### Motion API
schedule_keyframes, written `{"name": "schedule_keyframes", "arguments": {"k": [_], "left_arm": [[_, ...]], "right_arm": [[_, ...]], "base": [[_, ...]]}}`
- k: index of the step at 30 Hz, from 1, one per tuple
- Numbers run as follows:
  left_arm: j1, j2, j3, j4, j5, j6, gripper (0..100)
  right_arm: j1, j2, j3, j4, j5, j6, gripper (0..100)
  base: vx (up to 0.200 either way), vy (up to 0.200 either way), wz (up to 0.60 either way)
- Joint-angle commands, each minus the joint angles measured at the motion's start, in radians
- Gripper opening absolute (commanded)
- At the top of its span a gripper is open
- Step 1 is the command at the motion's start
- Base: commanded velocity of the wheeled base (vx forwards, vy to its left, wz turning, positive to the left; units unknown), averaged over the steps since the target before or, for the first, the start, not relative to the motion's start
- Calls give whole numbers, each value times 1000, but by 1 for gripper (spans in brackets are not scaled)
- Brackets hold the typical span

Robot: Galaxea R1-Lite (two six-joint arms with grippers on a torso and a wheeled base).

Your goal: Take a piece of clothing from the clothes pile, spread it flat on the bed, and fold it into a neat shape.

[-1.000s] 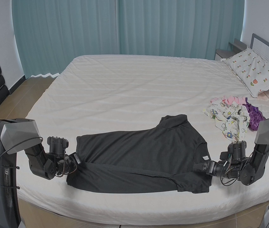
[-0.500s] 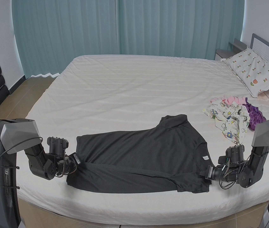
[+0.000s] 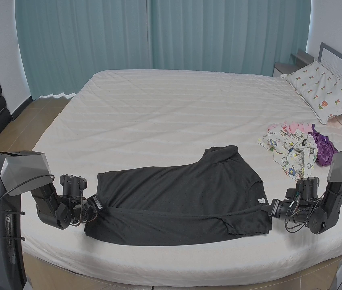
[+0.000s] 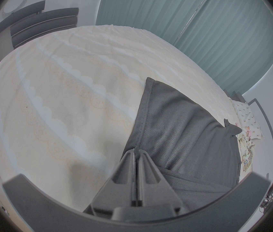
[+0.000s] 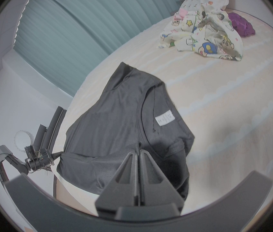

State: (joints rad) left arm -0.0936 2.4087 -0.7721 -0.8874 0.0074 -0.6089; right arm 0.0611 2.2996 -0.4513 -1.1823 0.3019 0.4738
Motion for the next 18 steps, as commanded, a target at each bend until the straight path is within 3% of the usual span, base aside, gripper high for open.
{"name": "schedule_keyframes", "arguments": {"k": [1,18], "left_arm": [[0,0,5,1,0,0,0],[-3,1,11,1,22,1,0]], "right_arm": [[-9,-19,-12,-16,0,6,0],[-10,86,-152,-8,-4,6,0]], "base": [[0,0,0],[0,0,0]]}}
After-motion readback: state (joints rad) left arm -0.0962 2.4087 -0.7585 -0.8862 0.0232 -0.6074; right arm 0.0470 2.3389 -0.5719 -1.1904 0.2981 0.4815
